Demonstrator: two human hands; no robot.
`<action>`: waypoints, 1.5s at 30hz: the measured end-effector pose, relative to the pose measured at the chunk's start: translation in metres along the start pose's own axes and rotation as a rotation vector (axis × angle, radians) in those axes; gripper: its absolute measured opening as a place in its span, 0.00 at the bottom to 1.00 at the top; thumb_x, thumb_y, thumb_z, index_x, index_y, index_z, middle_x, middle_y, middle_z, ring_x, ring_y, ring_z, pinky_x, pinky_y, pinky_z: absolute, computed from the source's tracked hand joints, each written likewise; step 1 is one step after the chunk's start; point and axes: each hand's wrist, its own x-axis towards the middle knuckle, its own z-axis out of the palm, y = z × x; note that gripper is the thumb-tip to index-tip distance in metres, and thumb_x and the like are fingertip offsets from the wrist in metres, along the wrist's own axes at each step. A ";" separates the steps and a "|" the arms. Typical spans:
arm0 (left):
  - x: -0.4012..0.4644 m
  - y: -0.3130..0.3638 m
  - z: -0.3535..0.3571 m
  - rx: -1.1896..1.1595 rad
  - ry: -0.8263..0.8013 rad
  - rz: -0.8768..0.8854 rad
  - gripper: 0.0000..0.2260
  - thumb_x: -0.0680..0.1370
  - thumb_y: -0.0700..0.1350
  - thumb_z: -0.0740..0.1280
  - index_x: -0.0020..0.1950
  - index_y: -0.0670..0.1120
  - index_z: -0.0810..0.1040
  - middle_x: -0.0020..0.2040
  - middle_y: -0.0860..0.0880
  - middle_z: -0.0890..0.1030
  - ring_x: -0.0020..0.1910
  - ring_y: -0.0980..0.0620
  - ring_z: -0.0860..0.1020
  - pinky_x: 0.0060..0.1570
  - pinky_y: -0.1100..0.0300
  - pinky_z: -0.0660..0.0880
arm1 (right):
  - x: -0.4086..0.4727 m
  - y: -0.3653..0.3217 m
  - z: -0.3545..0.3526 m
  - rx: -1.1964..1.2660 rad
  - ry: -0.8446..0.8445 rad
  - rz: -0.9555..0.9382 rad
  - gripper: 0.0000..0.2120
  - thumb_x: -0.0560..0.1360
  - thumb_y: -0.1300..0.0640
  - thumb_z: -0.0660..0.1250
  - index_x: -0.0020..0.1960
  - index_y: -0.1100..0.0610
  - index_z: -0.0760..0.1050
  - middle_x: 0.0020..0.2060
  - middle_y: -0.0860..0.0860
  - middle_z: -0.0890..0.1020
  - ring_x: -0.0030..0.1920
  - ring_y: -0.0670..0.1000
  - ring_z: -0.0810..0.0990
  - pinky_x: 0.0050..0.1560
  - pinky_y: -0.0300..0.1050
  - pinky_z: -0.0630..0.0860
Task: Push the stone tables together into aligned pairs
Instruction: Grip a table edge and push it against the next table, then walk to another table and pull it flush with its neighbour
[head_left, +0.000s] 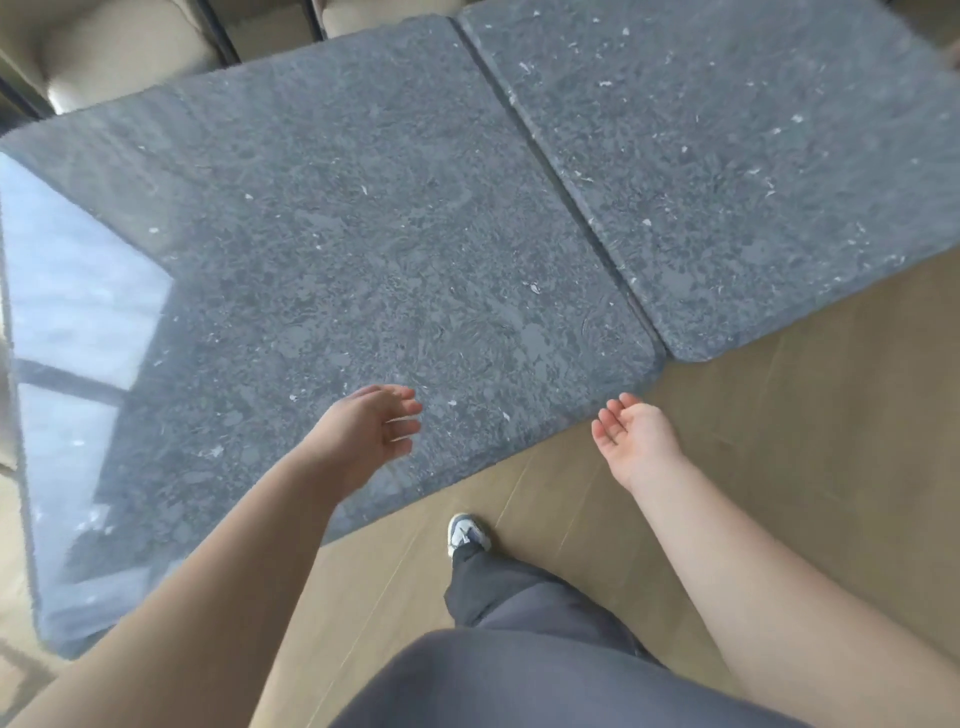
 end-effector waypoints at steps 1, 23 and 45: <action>0.001 0.005 -0.002 0.057 -0.011 0.011 0.06 0.80 0.36 0.63 0.52 0.43 0.78 0.41 0.47 0.81 0.37 0.50 0.80 0.39 0.56 0.74 | -0.005 0.005 0.003 -0.002 0.026 -0.012 0.15 0.80 0.67 0.51 0.50 0.55 0.74 0.44 0.51 0.78 0.44 0.49 0.78 0.44 0.44 0.76; -0.099 0.059 -0.158 0.567 -0.572 0.234 0.08 0.82 0.38 0.60 0.54 0.44 0.79 0.47 0.47 0.82 0.42 0.49 0.81 0.46 0.54 0.78 | -0.294 0.241 0.037 0.560 0.317 -0.367 0.17 0.78 0.68 0.50 0.50 0.54 0.75 0.43 0.51 0.79 0.43 0.49 0.79 0.41 0.43 0.77; -0.276 0.086 -0.355 0.534 -0.794 0.608 0.08 0.82 0.36 0.59 0.56 0.45 0.75 0.46 0.46 0.82 0.44 0.49 0.83 0.49 0.53 0.79 | -0.557 0.432 0.126 0.249 0.419 -0.846 0.21 0.76 0.70 0.51 0.60 0.54 0.75 0.46 0.52 0.83 0.43 0.50 0.80 0.51 0.46 0.81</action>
